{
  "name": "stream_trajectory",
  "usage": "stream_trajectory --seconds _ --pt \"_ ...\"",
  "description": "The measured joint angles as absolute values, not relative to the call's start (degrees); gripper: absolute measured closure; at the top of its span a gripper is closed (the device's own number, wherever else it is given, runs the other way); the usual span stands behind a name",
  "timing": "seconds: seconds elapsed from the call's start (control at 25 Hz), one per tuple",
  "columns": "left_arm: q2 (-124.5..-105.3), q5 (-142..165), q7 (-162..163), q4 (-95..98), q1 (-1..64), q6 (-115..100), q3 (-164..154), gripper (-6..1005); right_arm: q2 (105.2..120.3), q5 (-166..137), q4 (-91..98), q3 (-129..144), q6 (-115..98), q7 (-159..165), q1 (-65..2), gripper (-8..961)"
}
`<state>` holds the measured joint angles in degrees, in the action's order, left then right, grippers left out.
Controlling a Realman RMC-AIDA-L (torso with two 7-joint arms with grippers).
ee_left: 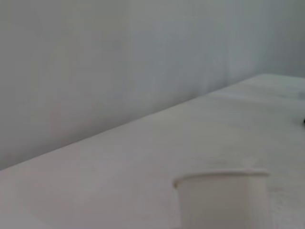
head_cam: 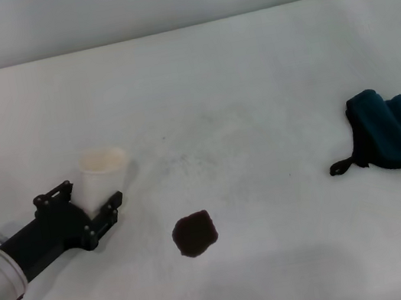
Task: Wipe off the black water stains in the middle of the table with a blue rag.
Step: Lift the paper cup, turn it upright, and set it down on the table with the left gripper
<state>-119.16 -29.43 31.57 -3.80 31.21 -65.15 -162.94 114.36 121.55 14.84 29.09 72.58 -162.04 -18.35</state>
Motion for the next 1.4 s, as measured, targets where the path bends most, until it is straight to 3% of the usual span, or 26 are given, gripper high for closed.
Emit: stream_trajectory --seconds 0.72,1.16,1.4 --pt "-119.27 -31.8 17.9 0.2 30.9 -63.3 -163.1 453 114.45 121.6 16.8 29.7 69.3 -162.1 -19.4 161" --pt "-119.24 -33.9 14.8 2.6 26.4 -64.3 -163.0 349 114.52 121.6 18.4 29.8 67.6 -162.0 -19.7 162" --pt "-119.26 -35.4 10.8 4.5 23.2 -64.7 -163.0 143 114.39 121.6 18.4 30.6 67.2 -162.2 -20.0 163"
